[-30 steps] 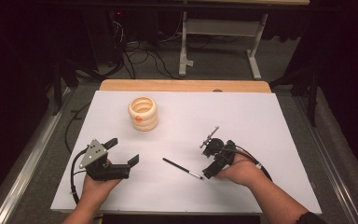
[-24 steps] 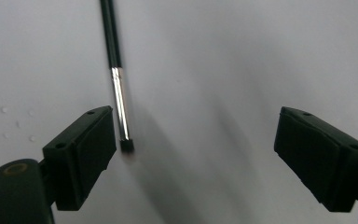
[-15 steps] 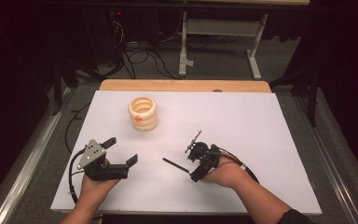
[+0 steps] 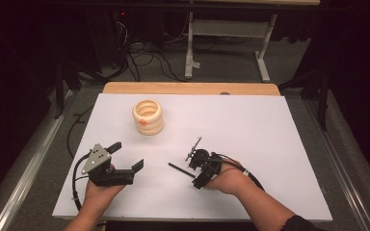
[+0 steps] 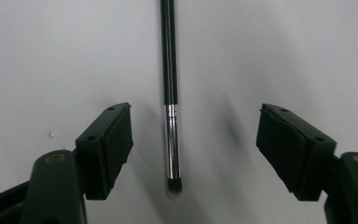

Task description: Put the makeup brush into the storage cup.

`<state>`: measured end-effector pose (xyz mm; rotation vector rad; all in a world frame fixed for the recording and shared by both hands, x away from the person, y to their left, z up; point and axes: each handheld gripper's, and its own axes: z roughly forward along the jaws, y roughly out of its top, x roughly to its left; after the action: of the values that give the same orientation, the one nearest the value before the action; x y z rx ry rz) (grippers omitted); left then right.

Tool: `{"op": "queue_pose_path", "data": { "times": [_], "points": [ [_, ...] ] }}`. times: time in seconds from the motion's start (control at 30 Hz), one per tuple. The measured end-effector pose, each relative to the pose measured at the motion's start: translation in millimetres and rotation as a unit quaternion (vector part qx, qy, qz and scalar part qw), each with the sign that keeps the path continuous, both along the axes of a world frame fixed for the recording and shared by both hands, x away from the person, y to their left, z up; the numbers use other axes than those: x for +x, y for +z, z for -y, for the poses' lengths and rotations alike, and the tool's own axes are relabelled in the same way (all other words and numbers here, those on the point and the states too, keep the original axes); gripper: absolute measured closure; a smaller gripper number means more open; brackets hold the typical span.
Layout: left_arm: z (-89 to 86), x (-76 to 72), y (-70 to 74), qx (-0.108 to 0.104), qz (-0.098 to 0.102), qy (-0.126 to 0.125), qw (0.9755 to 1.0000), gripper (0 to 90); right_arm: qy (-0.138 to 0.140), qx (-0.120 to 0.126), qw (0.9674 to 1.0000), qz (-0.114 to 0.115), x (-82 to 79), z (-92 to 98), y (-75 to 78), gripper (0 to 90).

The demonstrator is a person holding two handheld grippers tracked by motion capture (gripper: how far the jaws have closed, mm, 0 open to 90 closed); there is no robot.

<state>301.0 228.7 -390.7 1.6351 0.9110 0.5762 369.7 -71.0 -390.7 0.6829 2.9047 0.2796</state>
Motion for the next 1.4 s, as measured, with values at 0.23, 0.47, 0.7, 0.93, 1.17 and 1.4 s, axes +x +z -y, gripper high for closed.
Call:
{"op": "queue_pose_path", "data": {
  "times": [0.23,0.47,0.7,0.93,1.17,1.4],
  "points": [
    [0.1,-0.1,0.1,0.000,0.000,-0.001,1.0000,0.3,0.013,-0.004,0.9999,0.000,-2.7,-1.4,-0.2,45.4],
    [-0.4,-0.4,0.1,0.001,0.000,0.000,1.0000,0.3,0.025,-0.008,0.9996,-0.003,-3.5,-4.6,-2.6,63.7],
    [0.3,-0.1,-0.2,0.002,0.000,0.000,1.0000,0.4,0.028,-0.005,0.9996,-0.009,-2.7,-4.5,-3.9,77.4],
    [0.1,0.2,-0.5,0.002,-0.002,-0.001,1.0000,0.4,0.036,-0.005,0.9993,-0.009,-3.2,-5.6,-6.4,83.7],
    [0.9,0.4,-0.9,0.003,-0.003,-0.002,1.0000,0.5,0.036,-0.008,0.9990,-0.026,0.7,-7.0,-7.3,84.0],
    [1.2,0.6,-1.1,0.002,-0.003,-0.002,1.0000,0.5,0.034,-0.004,0.9988,-0.034,3.5,-6.2,-7.5,85.8]
  ]
}}
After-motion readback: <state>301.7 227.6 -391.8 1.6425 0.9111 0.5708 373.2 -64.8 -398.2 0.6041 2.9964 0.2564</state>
